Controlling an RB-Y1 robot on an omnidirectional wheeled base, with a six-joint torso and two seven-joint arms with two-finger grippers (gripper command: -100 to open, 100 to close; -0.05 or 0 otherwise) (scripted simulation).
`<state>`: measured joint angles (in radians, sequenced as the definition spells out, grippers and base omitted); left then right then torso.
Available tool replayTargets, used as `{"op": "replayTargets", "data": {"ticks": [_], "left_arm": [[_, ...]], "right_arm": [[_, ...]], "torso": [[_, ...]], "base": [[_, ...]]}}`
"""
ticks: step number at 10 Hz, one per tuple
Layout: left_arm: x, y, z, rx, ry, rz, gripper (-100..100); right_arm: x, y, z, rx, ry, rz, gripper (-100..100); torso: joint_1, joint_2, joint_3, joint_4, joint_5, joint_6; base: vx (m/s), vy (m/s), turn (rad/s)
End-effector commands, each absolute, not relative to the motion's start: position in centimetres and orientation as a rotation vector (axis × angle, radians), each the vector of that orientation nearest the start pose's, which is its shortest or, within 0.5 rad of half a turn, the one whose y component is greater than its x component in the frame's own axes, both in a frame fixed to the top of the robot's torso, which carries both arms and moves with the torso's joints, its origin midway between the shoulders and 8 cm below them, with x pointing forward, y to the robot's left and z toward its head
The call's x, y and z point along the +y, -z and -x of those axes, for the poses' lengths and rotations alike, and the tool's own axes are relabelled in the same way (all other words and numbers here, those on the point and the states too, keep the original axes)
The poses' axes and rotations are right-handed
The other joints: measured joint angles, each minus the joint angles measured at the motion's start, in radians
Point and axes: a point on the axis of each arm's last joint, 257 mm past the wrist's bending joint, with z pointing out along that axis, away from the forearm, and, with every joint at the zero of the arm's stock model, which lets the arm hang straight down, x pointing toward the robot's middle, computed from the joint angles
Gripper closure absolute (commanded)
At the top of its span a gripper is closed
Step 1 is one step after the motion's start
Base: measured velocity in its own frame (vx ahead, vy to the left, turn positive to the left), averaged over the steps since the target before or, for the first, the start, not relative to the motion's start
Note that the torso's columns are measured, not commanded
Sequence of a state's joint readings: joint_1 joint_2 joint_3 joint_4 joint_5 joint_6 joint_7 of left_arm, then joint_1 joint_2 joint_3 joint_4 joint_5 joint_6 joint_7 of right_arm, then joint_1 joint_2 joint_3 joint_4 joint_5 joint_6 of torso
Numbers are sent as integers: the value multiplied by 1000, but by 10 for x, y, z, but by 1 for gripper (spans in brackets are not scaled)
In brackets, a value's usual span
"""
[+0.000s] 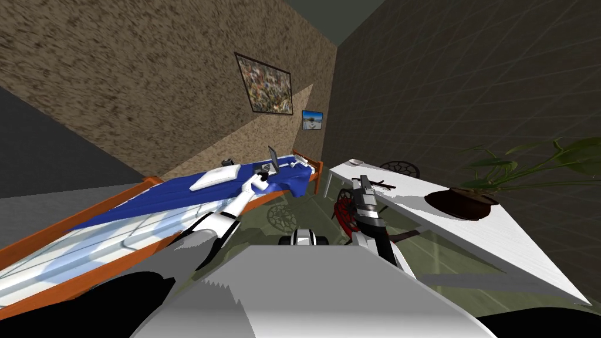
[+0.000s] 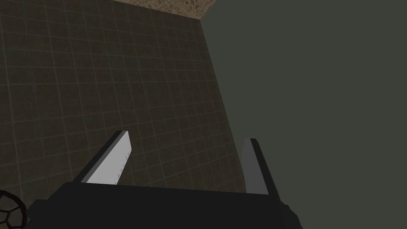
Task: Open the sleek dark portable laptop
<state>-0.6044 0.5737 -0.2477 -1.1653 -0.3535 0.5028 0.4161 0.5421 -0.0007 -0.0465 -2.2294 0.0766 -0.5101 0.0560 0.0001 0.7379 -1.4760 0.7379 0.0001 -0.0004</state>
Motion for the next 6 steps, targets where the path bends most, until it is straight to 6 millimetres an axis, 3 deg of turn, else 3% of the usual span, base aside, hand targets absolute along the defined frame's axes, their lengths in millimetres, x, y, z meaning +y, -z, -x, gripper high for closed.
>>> {"op": "replayTargets", "data": {"ticks": [1,2,3,4,6], "left_arm": [[411,127,-684,1420,421,1053,-100],[433,112,-687,1383,375,1086,-100],[437,116,-685,1384,359,1099,-100],[457,103,-686,1346,318,1133,-100],[461,104,-685,1343,302,1147,-100]], "right_arm": [[-293,10,-346,725,-1125,-642,0],[-293,10,-346,725,-1125,-642,0],[-293,10,-346,725,-1125,-642,0],[-293,10,-346,726,-1125,-642,0],[-293,10,-346,726,-1125,-642,0]], "torso": [[0,0,0,0,0,1],[0,0,0,0,0,0],[0,0,0,0,0,1],[0,0,0,0,0,0],[0,0,0,0,0,0]], "base": [[6,-15,-91],[17,-21,-162],[18,-17,-83],[23,-33,-163],[20,-14,-34]]}}
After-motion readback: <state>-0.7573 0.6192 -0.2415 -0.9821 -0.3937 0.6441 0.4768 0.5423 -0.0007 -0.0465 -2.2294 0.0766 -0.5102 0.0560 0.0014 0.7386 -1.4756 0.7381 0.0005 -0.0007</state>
